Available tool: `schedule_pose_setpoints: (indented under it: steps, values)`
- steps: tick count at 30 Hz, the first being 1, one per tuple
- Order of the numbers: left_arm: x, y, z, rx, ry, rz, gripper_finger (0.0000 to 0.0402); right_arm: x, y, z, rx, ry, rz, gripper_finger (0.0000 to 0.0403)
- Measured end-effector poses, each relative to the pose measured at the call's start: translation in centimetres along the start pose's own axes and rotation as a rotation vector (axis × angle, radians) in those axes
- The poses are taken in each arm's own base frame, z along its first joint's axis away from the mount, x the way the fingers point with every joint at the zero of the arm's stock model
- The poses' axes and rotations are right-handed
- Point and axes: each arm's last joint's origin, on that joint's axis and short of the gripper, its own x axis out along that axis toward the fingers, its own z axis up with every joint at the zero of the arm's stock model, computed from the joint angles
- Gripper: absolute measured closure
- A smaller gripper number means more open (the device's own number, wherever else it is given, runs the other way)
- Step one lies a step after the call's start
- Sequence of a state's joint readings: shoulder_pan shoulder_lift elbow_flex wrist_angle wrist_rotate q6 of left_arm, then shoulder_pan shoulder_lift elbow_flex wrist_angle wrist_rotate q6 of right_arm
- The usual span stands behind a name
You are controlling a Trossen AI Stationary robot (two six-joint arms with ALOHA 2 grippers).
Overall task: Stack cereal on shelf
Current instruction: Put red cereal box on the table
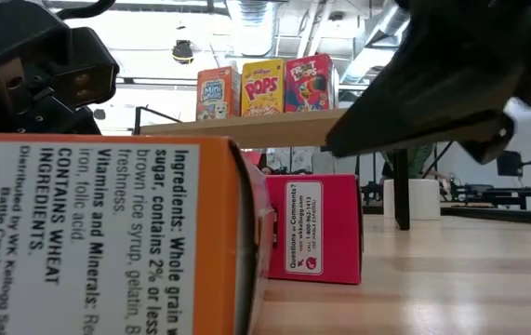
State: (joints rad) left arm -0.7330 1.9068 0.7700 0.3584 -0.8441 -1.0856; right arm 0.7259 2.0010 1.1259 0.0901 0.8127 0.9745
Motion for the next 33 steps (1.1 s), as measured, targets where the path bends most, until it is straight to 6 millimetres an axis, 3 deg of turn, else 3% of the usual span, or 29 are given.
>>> schedule_pose_setpoints:
  steps: [6,15,22,25,33]
  values:
    - [0.0,0.0,0.0,0.0,0.006,-0.003,0.0401,0.4,-0.5,0.1,-0.016,0.013,-0.027,0.0359]
    - [0.0,0.0,0.0,-0.003,0.007,-0.004,0.0401,-0.1,-0.5,-1.4,-0.029,0.048,-0.036,0.0388]
    - [0.0,0.0,0.0,-0.007,0.009,-0.005,0.0401,-0.1,-0.5,-1.0,-0.011,0.051,-0.028,0.0376]
    - [0.0,0.0,0.0,-0.008,0.01,-0.005,0.0401,-0.8,0.4,-0.6,0.026,0.007,0.02,0.0371]
    - [0.0,0.0,0.0,-0.01,0.01,-0.005,0.0401,-0.7,0.5,-0.6,-0.002,0.004,0.027,0.039]
